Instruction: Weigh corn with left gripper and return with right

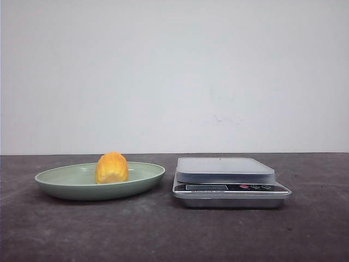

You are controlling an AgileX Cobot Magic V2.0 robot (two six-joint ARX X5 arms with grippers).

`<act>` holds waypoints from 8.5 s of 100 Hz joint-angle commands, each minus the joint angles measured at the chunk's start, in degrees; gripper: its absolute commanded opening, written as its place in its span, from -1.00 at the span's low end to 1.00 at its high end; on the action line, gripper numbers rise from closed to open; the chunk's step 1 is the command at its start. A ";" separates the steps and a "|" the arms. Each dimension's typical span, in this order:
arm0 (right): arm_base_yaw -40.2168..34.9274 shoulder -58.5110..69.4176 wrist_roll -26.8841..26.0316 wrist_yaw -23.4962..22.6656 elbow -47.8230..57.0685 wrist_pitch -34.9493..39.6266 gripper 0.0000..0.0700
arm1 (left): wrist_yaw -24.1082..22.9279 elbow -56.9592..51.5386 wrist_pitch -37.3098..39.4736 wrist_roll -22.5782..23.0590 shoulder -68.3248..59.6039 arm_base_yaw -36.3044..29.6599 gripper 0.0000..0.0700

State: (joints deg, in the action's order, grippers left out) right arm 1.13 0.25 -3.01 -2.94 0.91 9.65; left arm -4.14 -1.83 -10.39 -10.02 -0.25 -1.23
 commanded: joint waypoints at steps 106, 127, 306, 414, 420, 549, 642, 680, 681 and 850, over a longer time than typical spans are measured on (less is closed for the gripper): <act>-0.24 -0.02 -4.96 -2.19 -0.31 -0.24 -0.98 | 0.13 1.03 -0.28 0.52 0.07 0.15 -1.00; -0.24 -0.02 -4.96 -2.16 -0.31 -0.22 -0.98 | 0.13 1.03 -0.28 0.52 0.07 0.15 -1.00; -4.87 34.10 -9.99 -9.53 52.43 20.90 0.38 | 6.58 -53.55 -7.89 -6.69 -64.92 -17.90 0.36; -4.87 34.07 -9.99 -9.07 52.43 23.45 0.38 | 2.25 -53.68 -1.79 -8.74 -95.54 -29.40 -0.98; -4.87 34.07 -9.92 -9.09 52.43 23.50 0.38 | 2.23 -53.75 -2.19 -8.61 -94.77 -29.38 -0.98; -4.87 34.07 -9.11 -9.07 52.43 24.61 0.38 | 4.57 -85.35 -9.31 -14.95 -113.70 -44.54 -0.98; -4.87 34.10 -8.13 -9.05 52.43 26.58 0.38 | 3.85 -85.99 -11.06 -11.96 -111.38 -46.16 0.51; -6.05 35.60 -7.45 -9.33 52.43 27.74 0.38 | -8.70 -85.99 -27.82 -1.68 -82.16 -45.48 0.49; -6.19 35.80 -7.45 -9.40 52.43 27.67 0.38 | -9.40 -85.96 -28.44 -1.46 -80.67 -45.48 0.48; -30.97 91.12 -16.13 -1.49 52.46 -4.37 -1.00 | -33.59 -74.38 -72.50 -19.02 -25.81 -46.73 0.24</act>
State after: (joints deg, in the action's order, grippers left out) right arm -29.36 90.56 -18.50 -4.49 52.47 5.80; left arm -37.58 -75.46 -81.28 -28.71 -26.13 -47.64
